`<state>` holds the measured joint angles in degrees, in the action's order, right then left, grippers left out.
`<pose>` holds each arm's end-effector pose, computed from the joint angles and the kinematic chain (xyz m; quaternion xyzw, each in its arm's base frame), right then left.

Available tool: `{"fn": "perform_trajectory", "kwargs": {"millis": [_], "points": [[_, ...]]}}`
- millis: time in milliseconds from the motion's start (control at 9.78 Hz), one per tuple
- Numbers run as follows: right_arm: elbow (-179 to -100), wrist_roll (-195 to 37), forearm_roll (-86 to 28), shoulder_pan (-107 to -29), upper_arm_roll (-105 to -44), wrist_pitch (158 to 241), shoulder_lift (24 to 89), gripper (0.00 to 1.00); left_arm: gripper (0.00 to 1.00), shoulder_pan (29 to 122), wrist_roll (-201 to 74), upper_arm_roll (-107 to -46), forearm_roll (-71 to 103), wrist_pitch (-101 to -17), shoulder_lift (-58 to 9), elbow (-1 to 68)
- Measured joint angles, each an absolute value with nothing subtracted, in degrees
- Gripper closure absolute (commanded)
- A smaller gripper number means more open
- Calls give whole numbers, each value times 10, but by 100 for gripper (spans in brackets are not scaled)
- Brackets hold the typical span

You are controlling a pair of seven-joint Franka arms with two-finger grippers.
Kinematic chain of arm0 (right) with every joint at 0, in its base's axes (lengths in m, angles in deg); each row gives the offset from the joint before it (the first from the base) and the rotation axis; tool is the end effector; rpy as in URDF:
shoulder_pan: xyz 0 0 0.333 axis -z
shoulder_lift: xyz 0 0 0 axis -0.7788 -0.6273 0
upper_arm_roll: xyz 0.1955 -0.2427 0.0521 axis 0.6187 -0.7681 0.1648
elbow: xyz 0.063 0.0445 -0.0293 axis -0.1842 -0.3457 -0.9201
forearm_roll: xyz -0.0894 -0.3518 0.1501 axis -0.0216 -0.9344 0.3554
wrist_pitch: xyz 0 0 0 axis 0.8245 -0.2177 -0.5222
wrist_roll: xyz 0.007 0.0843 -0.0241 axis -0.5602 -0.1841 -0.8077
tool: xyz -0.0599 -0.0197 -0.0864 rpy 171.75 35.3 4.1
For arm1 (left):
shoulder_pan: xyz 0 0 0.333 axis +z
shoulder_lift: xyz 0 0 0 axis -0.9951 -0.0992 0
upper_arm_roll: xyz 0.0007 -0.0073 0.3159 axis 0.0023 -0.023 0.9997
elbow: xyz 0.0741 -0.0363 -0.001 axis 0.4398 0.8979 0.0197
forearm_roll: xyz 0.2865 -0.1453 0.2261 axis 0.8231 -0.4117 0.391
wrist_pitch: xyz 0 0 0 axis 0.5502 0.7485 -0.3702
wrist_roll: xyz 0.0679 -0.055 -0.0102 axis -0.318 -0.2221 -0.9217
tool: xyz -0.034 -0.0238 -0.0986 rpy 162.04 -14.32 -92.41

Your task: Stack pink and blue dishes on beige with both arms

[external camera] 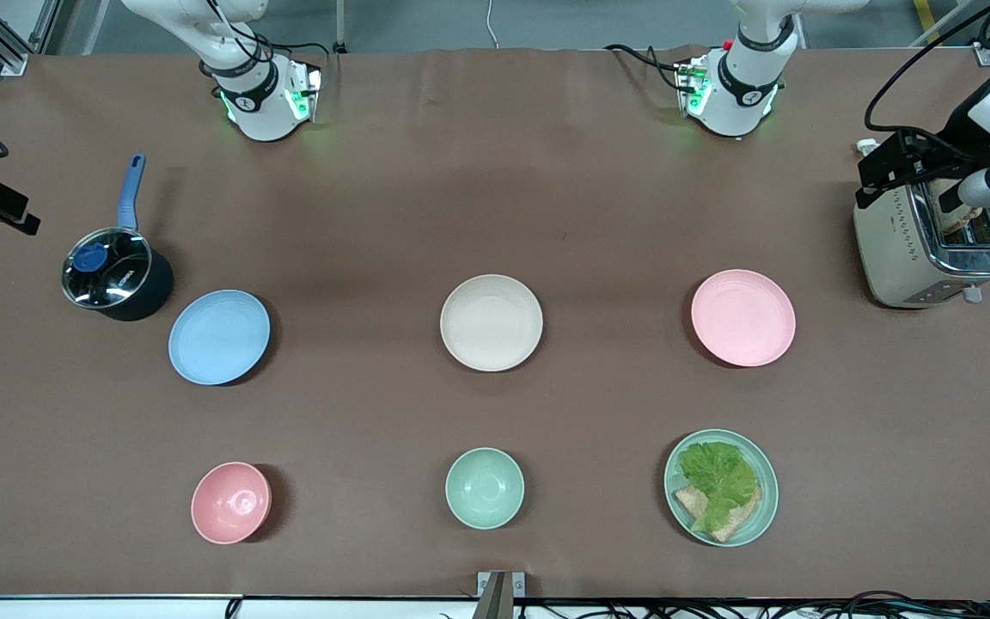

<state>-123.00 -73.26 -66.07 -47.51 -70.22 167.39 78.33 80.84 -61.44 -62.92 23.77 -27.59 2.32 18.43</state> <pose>0.5525 -0.0476 0.6524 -0.9987 0.0480 0.0140 0.0011 0.5353 -0.0797 0.6703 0.9993 -0.0334 0.0147 0.0111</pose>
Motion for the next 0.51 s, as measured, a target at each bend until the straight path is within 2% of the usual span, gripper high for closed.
{"fn": "perform_trajectory", "kwargs": {"millis": [307,511], "points": [[-1230,-733,-661,-475,-702,1674,783,0,0,808,-617,-627,238,-273,23,187],[-1231,-735,-661,-476,-700,1674,779,0,3,808,-617,-617,238,-274,22,196]]}}
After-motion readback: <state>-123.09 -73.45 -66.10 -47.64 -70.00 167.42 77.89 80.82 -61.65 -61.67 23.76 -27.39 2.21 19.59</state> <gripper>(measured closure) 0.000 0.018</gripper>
